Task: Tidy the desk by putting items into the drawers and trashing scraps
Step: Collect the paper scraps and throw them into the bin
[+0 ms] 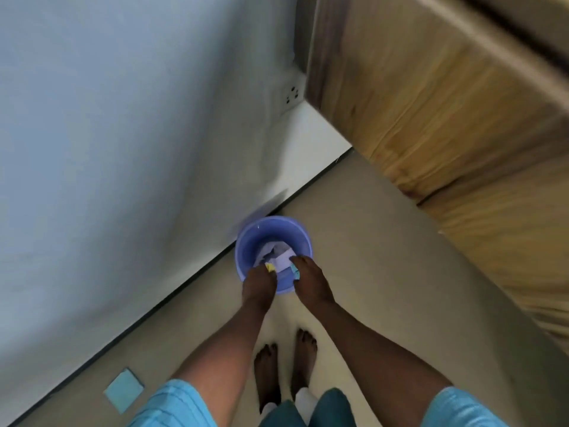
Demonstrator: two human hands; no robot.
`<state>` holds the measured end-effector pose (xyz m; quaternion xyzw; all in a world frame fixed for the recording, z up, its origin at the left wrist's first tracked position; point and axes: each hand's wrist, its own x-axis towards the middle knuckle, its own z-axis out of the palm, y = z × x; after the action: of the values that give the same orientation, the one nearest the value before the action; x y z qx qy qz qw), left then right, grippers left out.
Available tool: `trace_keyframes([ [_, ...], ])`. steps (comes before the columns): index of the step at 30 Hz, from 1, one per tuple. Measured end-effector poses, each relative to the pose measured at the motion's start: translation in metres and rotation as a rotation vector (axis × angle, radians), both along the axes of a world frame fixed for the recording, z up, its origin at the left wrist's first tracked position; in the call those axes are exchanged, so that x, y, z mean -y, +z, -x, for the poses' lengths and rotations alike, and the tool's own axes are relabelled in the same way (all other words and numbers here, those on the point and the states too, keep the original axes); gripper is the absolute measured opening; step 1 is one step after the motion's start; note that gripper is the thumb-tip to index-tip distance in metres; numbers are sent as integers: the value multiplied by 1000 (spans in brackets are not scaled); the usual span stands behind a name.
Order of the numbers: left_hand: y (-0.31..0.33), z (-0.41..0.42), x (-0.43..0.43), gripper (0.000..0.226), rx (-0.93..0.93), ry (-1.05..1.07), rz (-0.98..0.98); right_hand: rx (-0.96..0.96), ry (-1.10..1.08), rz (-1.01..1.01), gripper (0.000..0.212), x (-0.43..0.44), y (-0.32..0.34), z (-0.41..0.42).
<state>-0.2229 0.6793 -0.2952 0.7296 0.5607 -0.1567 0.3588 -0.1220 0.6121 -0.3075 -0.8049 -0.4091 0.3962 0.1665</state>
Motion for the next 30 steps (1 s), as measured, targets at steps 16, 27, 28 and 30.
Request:
trace_keyframes([
  [16,26,31,42,42,78,236,59,9,-84,70,53,21,49,18],
  [27,208,-3,32,32,335,295,-49,181,-103,-153,35,14,214,24],
  [28,226,-5,30,32,338,271,-77,155,-141,-179,34,12,233,21],
  [30,256,-12,30,35,303,198,-162,160,-192,-203,31,11,268,16],
])
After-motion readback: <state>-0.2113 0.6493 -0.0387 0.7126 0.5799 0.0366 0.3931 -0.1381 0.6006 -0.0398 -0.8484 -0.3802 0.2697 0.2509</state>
